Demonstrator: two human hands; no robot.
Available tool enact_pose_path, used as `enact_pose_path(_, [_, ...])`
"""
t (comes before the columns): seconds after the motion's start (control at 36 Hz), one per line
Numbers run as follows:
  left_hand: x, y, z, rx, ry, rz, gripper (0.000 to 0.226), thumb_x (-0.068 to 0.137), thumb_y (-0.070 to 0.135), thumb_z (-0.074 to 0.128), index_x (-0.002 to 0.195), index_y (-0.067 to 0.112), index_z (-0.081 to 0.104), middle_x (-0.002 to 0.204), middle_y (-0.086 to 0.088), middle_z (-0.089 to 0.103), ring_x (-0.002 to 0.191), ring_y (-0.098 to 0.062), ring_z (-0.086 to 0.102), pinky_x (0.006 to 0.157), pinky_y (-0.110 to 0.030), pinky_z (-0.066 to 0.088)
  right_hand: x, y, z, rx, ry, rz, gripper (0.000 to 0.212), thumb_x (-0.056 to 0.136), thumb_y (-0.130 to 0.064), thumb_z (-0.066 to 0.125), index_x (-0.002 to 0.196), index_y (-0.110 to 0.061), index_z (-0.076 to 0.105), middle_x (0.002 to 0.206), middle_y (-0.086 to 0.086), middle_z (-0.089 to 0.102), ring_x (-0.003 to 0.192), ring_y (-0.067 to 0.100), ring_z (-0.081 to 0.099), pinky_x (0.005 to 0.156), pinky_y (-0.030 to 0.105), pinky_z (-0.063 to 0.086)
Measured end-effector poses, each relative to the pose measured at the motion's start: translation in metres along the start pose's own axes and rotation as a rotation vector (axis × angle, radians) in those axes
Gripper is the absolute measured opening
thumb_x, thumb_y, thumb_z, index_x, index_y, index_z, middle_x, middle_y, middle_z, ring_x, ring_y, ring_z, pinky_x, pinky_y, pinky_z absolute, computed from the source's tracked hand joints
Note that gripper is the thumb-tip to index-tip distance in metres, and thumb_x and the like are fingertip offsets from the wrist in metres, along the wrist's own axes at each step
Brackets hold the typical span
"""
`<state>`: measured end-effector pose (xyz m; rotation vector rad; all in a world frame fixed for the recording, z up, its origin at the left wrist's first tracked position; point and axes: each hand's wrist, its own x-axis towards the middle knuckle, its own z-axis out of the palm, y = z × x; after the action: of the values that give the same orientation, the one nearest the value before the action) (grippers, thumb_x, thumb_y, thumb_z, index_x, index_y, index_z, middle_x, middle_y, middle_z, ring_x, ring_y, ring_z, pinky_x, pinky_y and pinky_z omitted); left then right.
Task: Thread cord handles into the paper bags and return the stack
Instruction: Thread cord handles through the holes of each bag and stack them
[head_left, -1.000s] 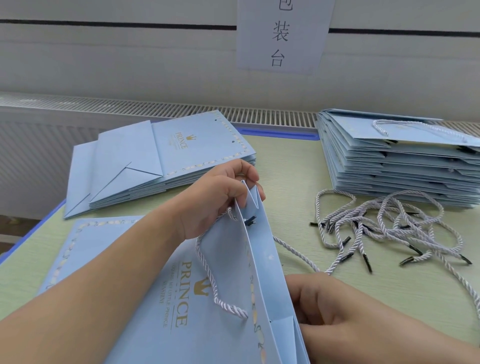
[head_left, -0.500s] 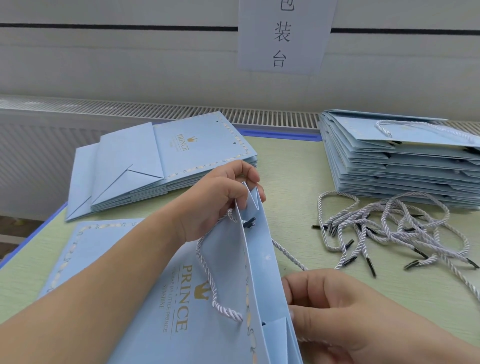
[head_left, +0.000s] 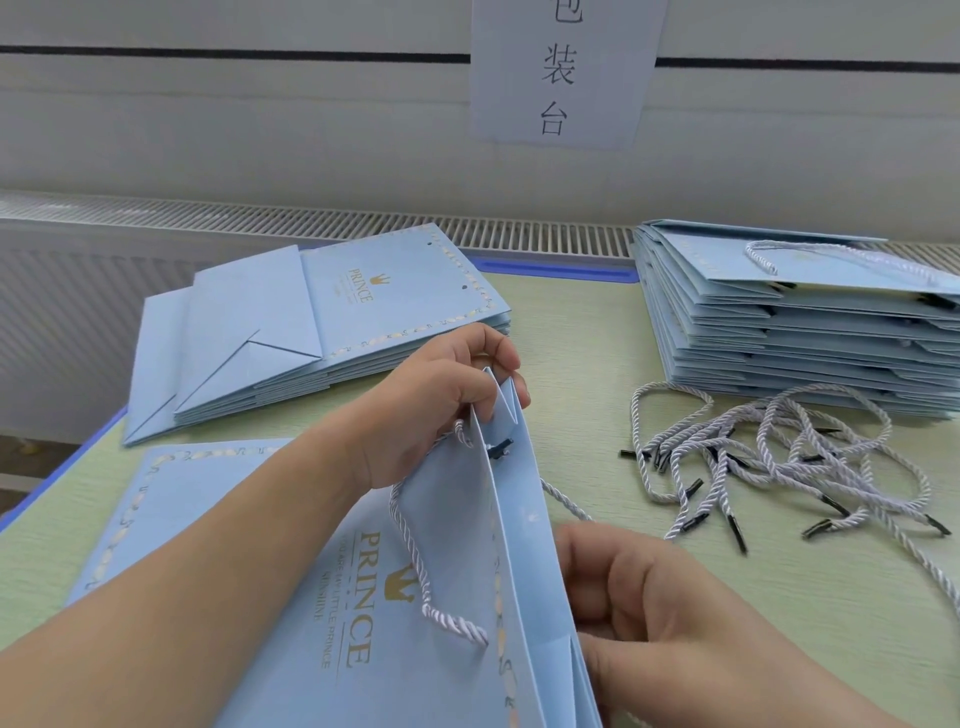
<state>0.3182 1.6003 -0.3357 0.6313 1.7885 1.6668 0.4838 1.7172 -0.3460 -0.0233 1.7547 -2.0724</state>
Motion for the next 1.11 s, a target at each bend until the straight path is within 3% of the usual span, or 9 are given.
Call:
enact_pose_path(0.14, [0.0,0.0,0.0,-0.005,0.0,-0.005,0.042,0.047,0.0,0.041,0.086,0.011,0.05,0.072,-0.005,0.062,0.066,-0.017,0.046,0.058,-0.029,0.031,-0.007,-0.006,0.003,0.164,0.131,-0.033,0.031,0.069,0.0,0.058,0.095,-0.006,0.043,0.065,0.016,0.063,0.048,0.017,0.056,0.046,0.019,0.044])
enact_pose_path(0.31, [0.0,0.0,0.002,0.002,0.005,-0.001,0.043,0.046,-0.001,0.04,0.086,0.011,0.049,0.071,-0.006,0.061,0.059,-0.013,0.048,0.055,-0.027,0.032,-0.017,-0.011,0.011,-0.165,0.171,-0.217,0.056,0.055,-0.05,0.073,0.106,-0.056,0.052,0.052,-0.001,0.049,0.045,0.008,0.04,0.048,0.016,0.031])
enact_pose_path(0.39, [0.001,-0.001,0.003,0.014,0.012,0.002,0.042,0.046,-0.001,0.041,0.085,0.011,0.049,0.072,-0.007,0.06,0.059,-0.013,0.048,0.054,-0.025,0.032,-0.016,-0.011,0.01,-0.288,0.154,-0.211,0.035,0.061,-0.046,0.058,0.095,-0.038,0.064,0.052,-0.007,0.05,0.048,0.006,0.041,0.05,0.015,0.031])
enact_pose_path(0.47, [0.002,-0.002,0.004,0.023,0.007,0.004,0.041,0.046,-0.001,0.041,0.085,0.011,0.049,0.074,-0.009,0.059,0.057,-0.011,0.05,0.05,-0.022,0.033,-0.013,-0.013,0.006,-0.389,0.128,-0.157,0.034,0.062,-0.04,0.052,0.087,-0.025,0.07,0.066,0.012,0.065,0.06,0.015,0.05,0.058,0.026,0.035])
enact_pose_path(0.58, [0.002,-0.004,0.005,0.049,-0.008,0.011,0.04,0.047,-0.002,0.042,0.084,0.011,0.049,0.071,-0.007,0.06,0.057,-0.012,0.049,0.048,-0.017,0.035,-0.012,-0.016,0.001,-0.556,0.101,-0.118,0.021,0.079,-0.022,0.054,0.09,-0.022,0.073,0.069,0.025,0.055,0.058,0.015,0.043,0.058,0.029,0.03])
enact_pose_path(0.72, [0.003,-0.004,0.004,0.07,-0.012,0.016,0.04,0.047,-0.001,0.043,0.085,0.011,0.049,0.066,-0.002,0.062,0.062,-0.017,0.043,0.049,-0.019,0.035,-0.009,-0.014,-0.003,-0.631,0.106,-0.124,0.016,0.087,-0.012,0.058,0.086,-0.021,0.071,0.055,0.002,0.046,0.05,0.009,0.036,0.05,0.019,0.028])
enact_pose_path(0.86, [0.003,-0.002,0.004,0.056,0.004,0.009,0.04,0.047,-0.001,0.043,0.085,0.011,0.05,0.069,-0.004,0.062,0.063,-0.016,0.045,0.051,-0.021,0.035,-0.01,-0.016,0.0,-0.597,0.189,-0.15,0.021,0.08,-0.01,0.069,0.073,-0.029,0.075,0.105,-0.022,0.055,0.058,0.006,0.041,0.057,0.014,0.034])
enact_pose_path(0.97, [0.002,-0.002,0.002,0.054,0.015,0.008,0.04,0.048,0.0,0.043,0.086,0.011,0.05,0.069,-0.002,0.062,0.063,-0.017,0.045,0.051,-0.022,0.036,-0.009,-0.004,-0.003,-0.861,0.289,-0.386,0.011,0.068,-0.043,0.064,0.077,-0.047,0.07,0.117,-0.026,0.044,0.073,-0.001,0.048,0.066,0.008,0.037])
enact_pose_path(1.11, [0.002,-0.002,0.003,0.068,0.034,0.011,0.04,0.048,0.002,0.043,0.086,0.012,0.051,0.073,-0.004,0.062,0.071,-0.022,0.044,0.057,-0.029,0.034,-0.008,-0.006,-0.002,-1.163,0.439,-0.607,0.019,0.068,-0.042,0.06,0.086,-0.045,0.061,0.118,-0.027,0.049,0.075,-0.001,0.043,0.058,0.014,0.037])
